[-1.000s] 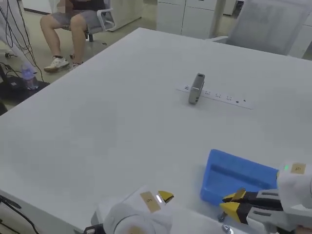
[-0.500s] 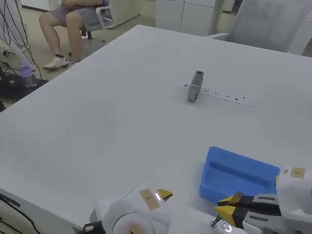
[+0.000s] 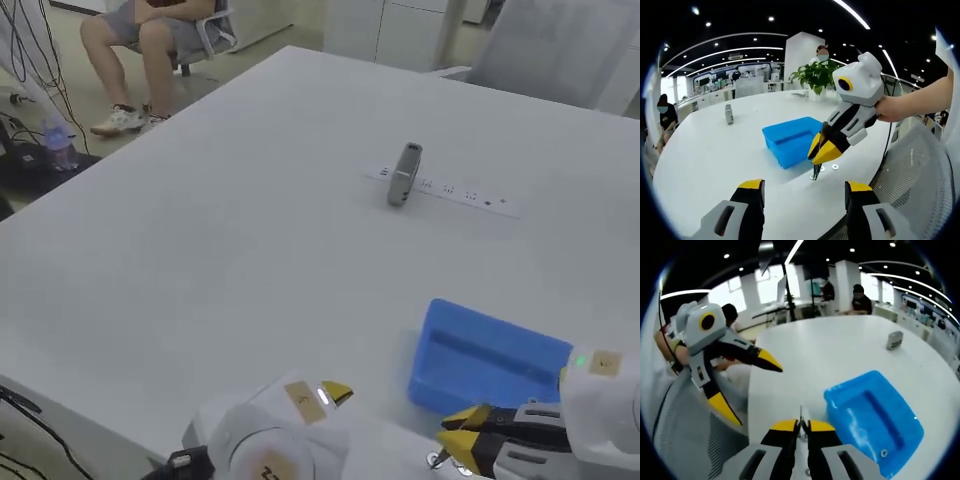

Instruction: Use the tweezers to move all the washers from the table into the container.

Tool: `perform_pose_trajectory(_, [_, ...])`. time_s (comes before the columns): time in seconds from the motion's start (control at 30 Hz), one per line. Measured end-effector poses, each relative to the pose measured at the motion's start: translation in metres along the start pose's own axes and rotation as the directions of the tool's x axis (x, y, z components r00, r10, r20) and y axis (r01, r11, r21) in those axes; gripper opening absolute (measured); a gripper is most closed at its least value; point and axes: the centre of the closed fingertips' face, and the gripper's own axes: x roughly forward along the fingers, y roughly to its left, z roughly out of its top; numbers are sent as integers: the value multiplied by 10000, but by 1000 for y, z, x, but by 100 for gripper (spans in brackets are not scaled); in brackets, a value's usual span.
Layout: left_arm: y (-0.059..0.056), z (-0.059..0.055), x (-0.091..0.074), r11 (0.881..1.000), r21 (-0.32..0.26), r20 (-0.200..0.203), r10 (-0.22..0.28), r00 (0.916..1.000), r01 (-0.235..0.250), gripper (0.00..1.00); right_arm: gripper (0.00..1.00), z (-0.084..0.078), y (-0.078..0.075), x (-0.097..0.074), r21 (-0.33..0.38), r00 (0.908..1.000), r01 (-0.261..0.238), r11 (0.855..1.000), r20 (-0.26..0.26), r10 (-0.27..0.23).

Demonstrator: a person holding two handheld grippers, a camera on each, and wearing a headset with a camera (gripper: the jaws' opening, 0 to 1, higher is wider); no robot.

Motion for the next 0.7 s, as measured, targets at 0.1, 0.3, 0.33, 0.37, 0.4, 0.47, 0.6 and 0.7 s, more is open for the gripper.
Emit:
perform_pose_trajectory(0.1, [0,0,0,10000,36,15,-10,10000,10,65,4,0,5,1,-302,9999,36,9995,-93,-38])
perform_pose_trajectory(0.3, [0,0,0,10000,69,18,-9,10000,9,65,4,-4,15,6,-2234,9976,373,9740,-488,-494])
perform_pose_trajectory(0.33, [0,0,0,10000,72,13,-5,10000,5,65,4,-8,16,8,-2610,9963,372,9646,-649,-559])
perform_pose_trajectory(0.37, [0,0,0,10000,73,17,-7,10000,7,65,4,-9,18,9,-2987,9955,455,9533,-660,-681])
perform_pose_trajectory(0.4, [-1,0,0,10000,71,14,-21,10000,21,65,4,-8,20,11,-2981,9960,546,9530,-512,-731])
perform_pose_trajectory(0.47, [-1,0,0,9999,118,-15,-29,10000,29,65,3,-9,21,11,-2777,9954,616,9587,-535,-795])
perform_pose_trajectory(0.6, [-2,0,0,9998,173,-20,-59,10000,59,65,3,-5,9,10,-1093,9940,1079,9881,-34,-1089])
perform_pose_trajectory(0.7, [-3,0,0,9998,189,-16,-87,10000,87,65,2,-4,0,6,505,9914,1273,9906,241,-1287])
